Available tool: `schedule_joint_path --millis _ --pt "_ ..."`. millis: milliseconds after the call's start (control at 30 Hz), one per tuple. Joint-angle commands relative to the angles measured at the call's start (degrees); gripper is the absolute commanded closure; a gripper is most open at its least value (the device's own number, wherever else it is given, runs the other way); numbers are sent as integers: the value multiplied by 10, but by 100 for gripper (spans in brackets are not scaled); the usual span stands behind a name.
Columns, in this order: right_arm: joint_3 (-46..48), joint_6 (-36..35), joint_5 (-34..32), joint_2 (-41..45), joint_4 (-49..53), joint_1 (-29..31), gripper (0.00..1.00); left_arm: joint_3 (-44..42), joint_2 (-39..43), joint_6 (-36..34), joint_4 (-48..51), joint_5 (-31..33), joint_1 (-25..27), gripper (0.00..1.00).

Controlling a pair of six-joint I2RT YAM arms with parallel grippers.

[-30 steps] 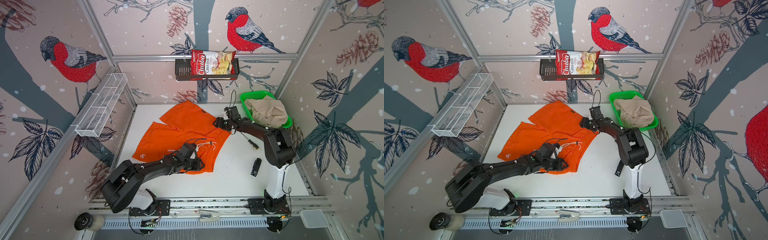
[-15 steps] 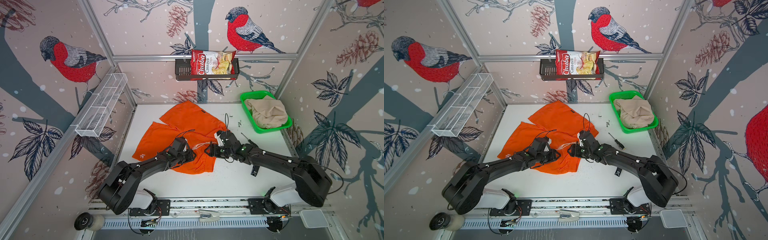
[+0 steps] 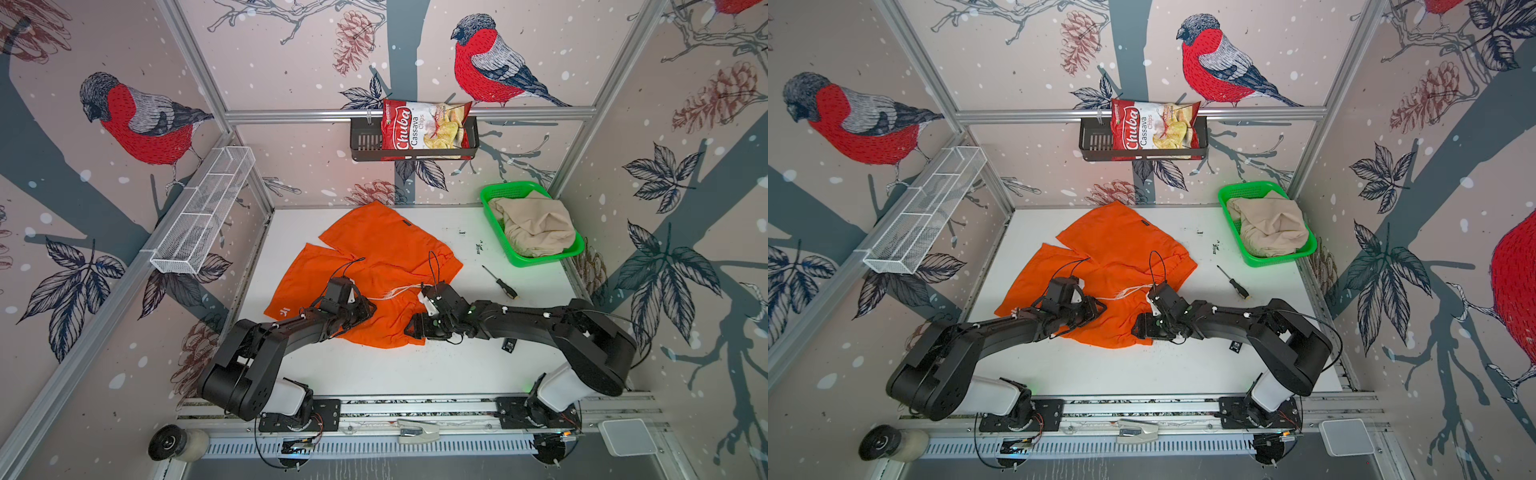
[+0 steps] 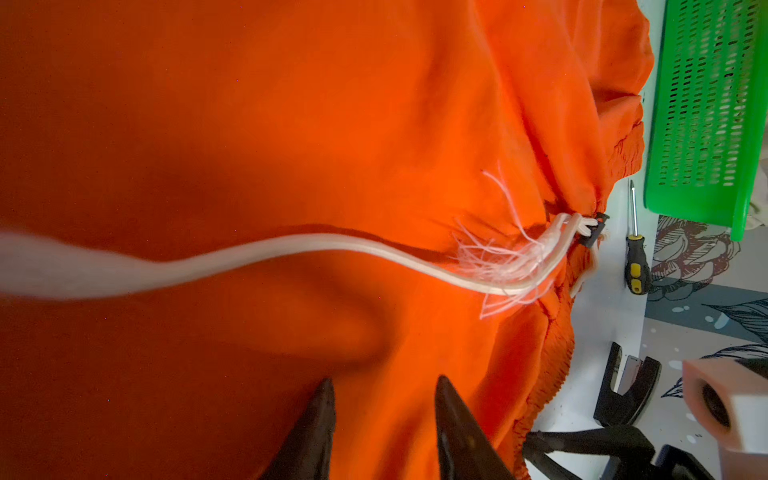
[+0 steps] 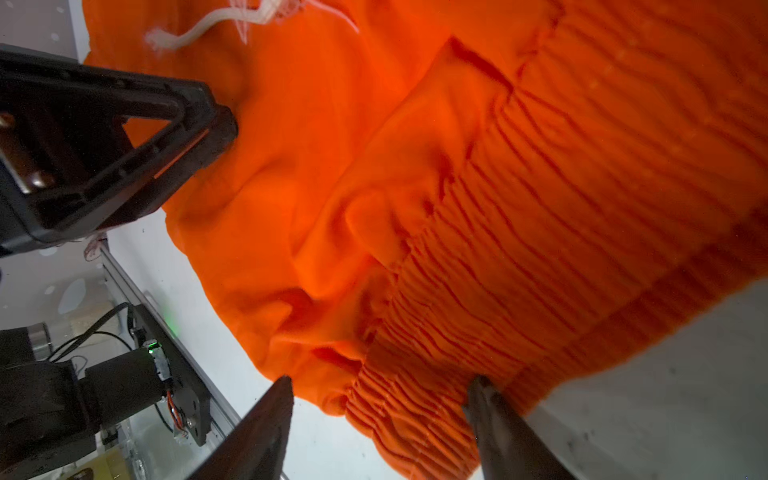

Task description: Fold and stack the shorts

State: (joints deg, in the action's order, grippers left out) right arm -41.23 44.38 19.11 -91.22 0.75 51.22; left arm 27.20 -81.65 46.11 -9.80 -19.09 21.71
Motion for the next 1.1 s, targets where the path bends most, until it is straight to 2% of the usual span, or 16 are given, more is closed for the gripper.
schedule_joint_path --millis 0,167,233,333,467,567,633,767,1067 --pt "23 -32 -18 -8 73 -21 31 1 9 -3 13 10 -6 59" --pt "41 -87 -26 17 124 -107 31 5 38 -6 25 6 -34 59" --pt "25 -116 -33 39 157 -144 31 9 54 -12 35 5 -49 59" --pt "-20 -148 -46 76 200 -164 29 16 76 -22 54 10 -70 59" --pt "-57 -139 -41 107 212 -168 29 17 95 -26 61 37 -95 59" --pt "-38 -97 -3 113 151 -155 30 22 84 -42 44 40 -108 59" --pt "-17 -69 9 102 104 -136 31 37 63 -51 40 38 -115 59" --pt "11 -45 2 70 77 -113 32 85 9 -77 60 22 -133 59" --pt "101 -52 -4 79 74 -139 32 126 -75 -104 42 29 -182 60"
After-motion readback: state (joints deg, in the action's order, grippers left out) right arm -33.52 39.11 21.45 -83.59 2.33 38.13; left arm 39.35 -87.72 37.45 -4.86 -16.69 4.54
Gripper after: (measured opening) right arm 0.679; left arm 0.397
